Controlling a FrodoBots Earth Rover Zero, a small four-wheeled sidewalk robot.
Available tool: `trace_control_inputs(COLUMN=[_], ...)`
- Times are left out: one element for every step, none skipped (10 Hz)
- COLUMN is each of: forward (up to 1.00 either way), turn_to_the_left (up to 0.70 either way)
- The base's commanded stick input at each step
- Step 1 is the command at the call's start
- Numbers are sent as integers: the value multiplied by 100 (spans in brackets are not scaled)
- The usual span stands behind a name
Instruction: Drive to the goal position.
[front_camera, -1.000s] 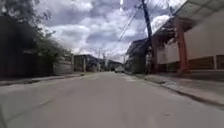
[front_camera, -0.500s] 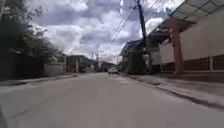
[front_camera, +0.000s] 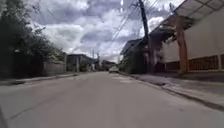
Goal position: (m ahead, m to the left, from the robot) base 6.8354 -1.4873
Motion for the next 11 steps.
trace_control_inputs(forward=[50,50,50,50,50,50,50,50,50,50,50], turn_to_the_left=[0,0,0,0,0,0,0,0,0,0,0])
